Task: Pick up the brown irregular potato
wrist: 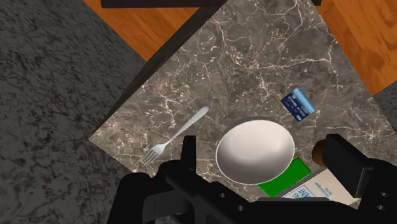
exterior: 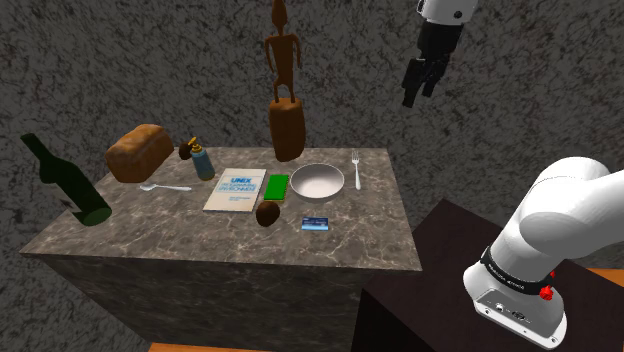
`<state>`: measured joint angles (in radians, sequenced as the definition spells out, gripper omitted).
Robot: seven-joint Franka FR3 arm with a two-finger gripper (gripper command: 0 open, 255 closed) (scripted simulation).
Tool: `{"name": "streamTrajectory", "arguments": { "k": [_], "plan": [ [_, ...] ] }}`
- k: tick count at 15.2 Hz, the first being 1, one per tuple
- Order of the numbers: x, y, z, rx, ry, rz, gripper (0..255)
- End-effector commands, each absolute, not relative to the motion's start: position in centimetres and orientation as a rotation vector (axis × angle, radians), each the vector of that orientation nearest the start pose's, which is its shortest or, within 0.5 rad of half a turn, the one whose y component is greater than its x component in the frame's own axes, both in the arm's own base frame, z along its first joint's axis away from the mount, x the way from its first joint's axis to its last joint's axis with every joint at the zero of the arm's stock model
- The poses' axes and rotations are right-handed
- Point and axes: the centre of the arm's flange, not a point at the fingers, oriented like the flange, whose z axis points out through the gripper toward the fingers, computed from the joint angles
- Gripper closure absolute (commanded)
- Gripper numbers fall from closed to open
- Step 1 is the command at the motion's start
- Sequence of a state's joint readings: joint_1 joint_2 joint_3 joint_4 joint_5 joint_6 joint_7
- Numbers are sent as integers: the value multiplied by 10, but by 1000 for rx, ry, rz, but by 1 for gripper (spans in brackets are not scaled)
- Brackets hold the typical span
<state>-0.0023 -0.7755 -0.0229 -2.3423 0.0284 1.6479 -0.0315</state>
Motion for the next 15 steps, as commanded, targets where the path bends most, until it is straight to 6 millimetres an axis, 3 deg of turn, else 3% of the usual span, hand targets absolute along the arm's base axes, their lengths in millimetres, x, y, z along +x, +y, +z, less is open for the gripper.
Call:
{"name": "streamTrajectory", "arguments": {
  "k": [1,15],
  "plan": [
    [318,-7,601,-3097,-17,-127,0],
    [439,126,512,-3044,485,250,0]
  ]
}}
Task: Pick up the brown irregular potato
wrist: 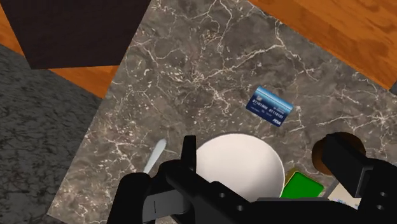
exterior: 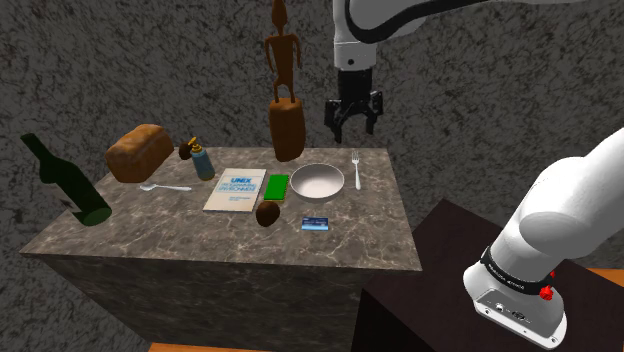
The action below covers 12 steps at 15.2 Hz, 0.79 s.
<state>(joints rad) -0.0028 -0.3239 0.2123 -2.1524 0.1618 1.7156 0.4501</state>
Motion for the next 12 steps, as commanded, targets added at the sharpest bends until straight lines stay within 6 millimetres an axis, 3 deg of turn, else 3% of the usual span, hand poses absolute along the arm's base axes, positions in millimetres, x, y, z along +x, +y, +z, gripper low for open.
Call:
{"name": "streamTrajectory", "arguments": {
  "k": [1,12],
  "plan": [
    [448,134,504,-3035,520,277,0],
    [552,209,411,-2900,899,565,0]
  ]
}}
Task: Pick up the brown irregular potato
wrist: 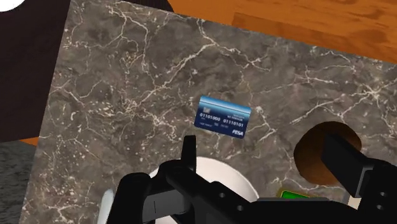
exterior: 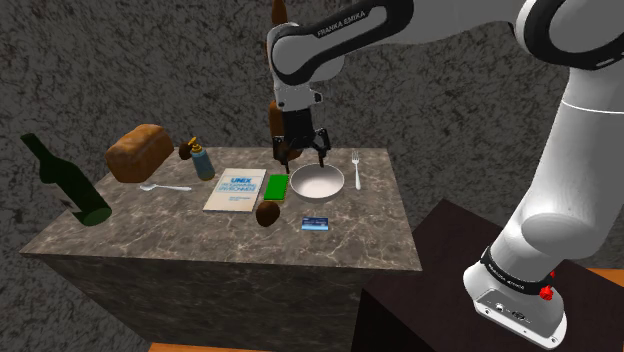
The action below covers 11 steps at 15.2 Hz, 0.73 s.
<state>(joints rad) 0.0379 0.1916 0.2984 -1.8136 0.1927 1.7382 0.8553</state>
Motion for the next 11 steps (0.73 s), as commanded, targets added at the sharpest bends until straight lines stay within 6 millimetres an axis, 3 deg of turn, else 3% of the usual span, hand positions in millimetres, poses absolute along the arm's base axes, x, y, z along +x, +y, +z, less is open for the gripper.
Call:
{"name": "streamTrajectory", "arguments": {
  "k": [1,11],
  "plan": [
    [562,215,402,-2884,932,591,0],
    [652,260,299,-2692,1254,839,0]
  ]
}}
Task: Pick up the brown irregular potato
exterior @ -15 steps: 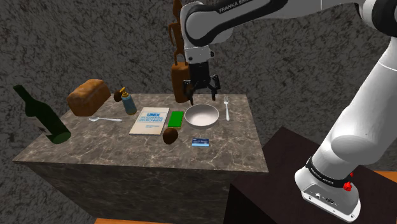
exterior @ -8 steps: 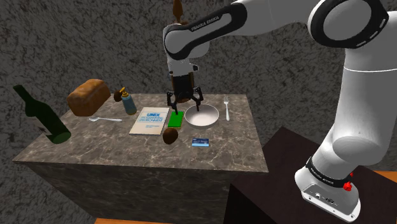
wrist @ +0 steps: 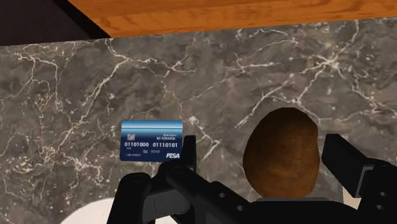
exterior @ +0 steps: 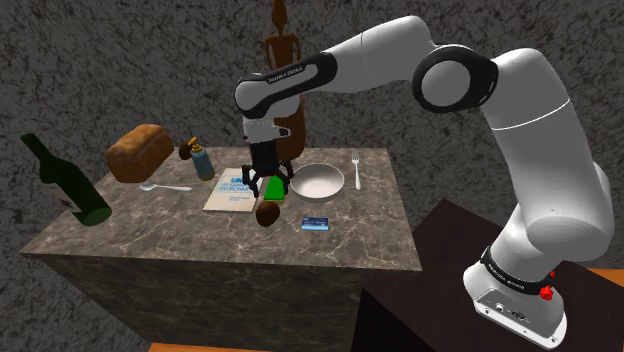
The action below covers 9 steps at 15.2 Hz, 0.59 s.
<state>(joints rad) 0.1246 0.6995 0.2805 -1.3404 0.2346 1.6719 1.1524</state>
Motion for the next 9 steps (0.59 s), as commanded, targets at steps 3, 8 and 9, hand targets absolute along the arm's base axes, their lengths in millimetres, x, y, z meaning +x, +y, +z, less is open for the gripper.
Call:
{"name": "streamTrajectory", "arguments": {
  "k": [3,8,9],
  "plan": [
    [673,268,271,-2635,1331,898,0],
    [673,268,245,-2635,1331,898,0],
    [673,268,239,-2635,1331,898,0]
  ]
}}
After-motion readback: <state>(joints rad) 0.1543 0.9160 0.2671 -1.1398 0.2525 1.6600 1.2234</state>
